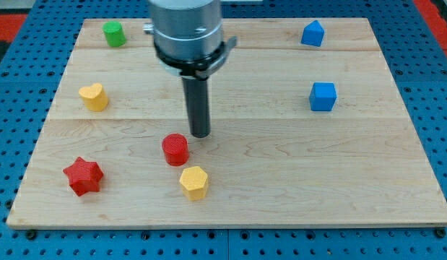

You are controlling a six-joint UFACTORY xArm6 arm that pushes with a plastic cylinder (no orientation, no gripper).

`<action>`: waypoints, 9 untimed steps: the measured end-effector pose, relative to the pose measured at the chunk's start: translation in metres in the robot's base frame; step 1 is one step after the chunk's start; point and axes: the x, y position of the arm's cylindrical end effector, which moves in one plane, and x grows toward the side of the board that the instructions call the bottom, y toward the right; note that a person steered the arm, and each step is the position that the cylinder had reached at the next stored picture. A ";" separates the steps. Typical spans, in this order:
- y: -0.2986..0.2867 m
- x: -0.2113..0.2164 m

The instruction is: Push the red circle diagonal to the green circle

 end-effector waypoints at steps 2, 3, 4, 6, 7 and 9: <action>-0.099 -0.007; -0.089 0.027; -0.008 0.054; 0.127 0.038; 0.117 0.005; 0.242 0.053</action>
